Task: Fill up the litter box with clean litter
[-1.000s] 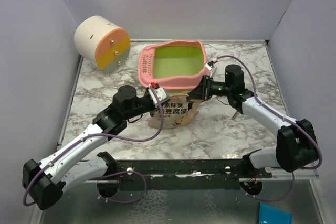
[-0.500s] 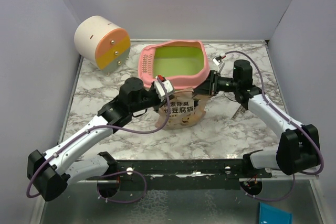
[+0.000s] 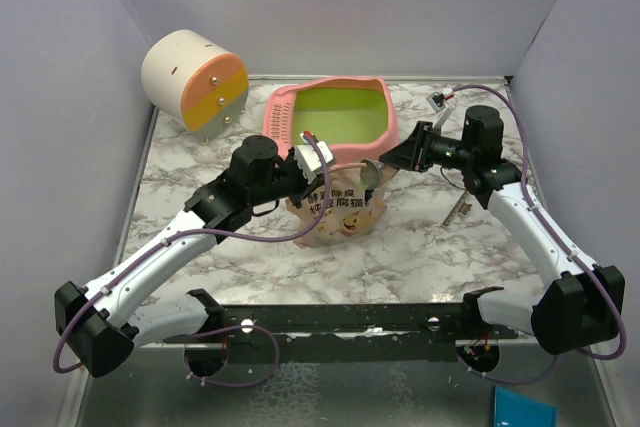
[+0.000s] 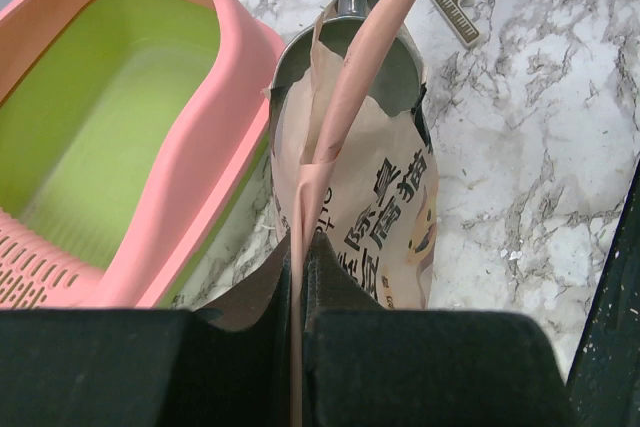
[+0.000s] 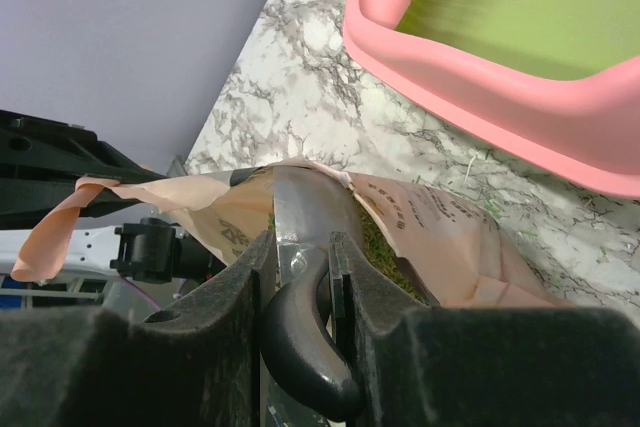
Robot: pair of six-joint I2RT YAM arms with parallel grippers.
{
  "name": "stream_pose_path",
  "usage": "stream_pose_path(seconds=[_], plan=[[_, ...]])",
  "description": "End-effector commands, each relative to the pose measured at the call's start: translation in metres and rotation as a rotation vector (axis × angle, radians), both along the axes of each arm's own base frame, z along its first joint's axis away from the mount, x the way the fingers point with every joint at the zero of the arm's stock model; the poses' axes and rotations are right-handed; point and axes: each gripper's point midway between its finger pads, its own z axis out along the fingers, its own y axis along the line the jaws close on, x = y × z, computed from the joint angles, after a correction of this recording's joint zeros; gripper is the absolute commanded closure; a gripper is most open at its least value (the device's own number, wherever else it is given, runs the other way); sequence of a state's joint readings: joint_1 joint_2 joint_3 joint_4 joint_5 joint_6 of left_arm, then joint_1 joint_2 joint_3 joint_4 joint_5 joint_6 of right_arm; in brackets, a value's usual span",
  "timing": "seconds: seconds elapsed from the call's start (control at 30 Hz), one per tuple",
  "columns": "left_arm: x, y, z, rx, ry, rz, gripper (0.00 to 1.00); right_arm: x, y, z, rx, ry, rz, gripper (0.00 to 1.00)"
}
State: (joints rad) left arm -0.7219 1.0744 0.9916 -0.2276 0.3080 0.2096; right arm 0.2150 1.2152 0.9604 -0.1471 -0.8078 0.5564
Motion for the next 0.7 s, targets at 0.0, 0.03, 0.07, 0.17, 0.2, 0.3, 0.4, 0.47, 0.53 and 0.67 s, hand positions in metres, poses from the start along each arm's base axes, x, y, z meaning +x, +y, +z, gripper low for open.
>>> stream_pose_path(seconds=[0.0, 0.03, 0.07, 0.17, 0.2, 0.3, 0.4, 0.47, 0.53, 0.67], plan=[[0.007, 0.004, 0.075, -0.094, -0.161, 0.024, 1.00, 0.011, -0.004, 0.022, 0.019, -0.060, -0.055, 0.99], [0.007, 0.006, 0.078, -0.086, -0.171, 0.028, 1.00, 0.011, -0.003, 0.020, 0.028, -0.050, -0.052, 0.99], [0.007, 0.008, 0.080, -0.076, -0.181, 0.034, 1.00, 0.011, -0.002, 0.018, 0.036, -0.040, -0.050, 0.99], [0.006, 0.014, 0.086, -0.049, -0.207, 0.036, 1.00, 0.011, 0.002, 0.013, 0.068, 0.001, -0.038, 0.99], [0.005, 0.015, 0.088, -0.040, -0.214, 0.032, 1.00, 0.011, 0.003, 0.011, 0.077, 0.012, -0.037, 0.99], [0.001, 0.017, 0.088, -0.016, -0.226, 0.009, 1.00, 0.010, 0.004, 0.007, 0.101, 0.042, -0.046, 0.99], [-0.003, 0.016, 0.085, -0.004, -0.229, -0.018, 1.00, 0.010, 0.005, 0.002, 0.123, 0.075, -0.053, 0.99], [-0.005, 0.018, 0.084, -0.001, -0.240, -0.025, 1.00, 0.010, 0.006, 0.000, 0.144, 0.094, -0.051, 0.99], [-0.006, 0.021, 0.084, 0.002, -0.258, -0.018, 1.00, 0.010, 0.007, -0.002, 0.163, 0.108, -0.051, 0.99], [-0.008, 0.025, 0.083, -0.009, -0.286, -0.009, 1.00, 0.013, 0.008, -0.002, 0.194, 0.115, -0.059, 0.99]])
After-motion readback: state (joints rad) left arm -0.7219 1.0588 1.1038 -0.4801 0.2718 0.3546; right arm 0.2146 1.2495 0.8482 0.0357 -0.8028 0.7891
